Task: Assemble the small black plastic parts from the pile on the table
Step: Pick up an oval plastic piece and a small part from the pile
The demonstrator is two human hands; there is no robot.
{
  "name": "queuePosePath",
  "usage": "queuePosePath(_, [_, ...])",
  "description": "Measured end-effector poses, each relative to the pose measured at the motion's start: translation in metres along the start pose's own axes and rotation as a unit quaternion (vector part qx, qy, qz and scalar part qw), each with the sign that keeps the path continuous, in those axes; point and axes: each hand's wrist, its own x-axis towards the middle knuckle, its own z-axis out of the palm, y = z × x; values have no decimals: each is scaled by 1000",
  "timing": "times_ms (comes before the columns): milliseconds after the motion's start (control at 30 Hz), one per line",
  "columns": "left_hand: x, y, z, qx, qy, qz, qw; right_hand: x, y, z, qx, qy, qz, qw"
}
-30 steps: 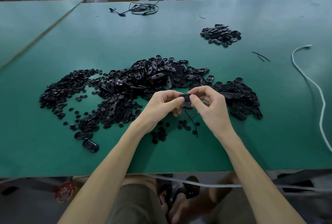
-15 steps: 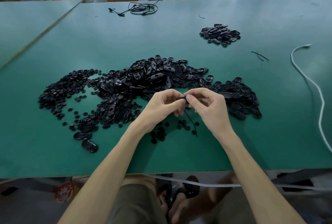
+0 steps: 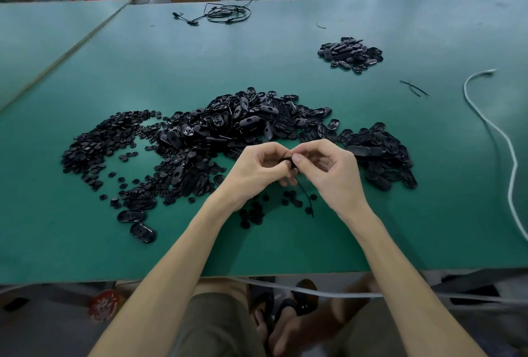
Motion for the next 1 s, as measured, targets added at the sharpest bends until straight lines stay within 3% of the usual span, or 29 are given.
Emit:
queuePosePath(333, [0,-1,3,30,35,16,999,0,1,1,-6,-4,2,1000])
queuePosePath(567, [0,0,3,-43,22,8,999,1,2,0,13,21,8,1000])
queuePosePath(1000, [1,-1,4,-45,42,4,998,1,0,0,-11,25,-15,1000])
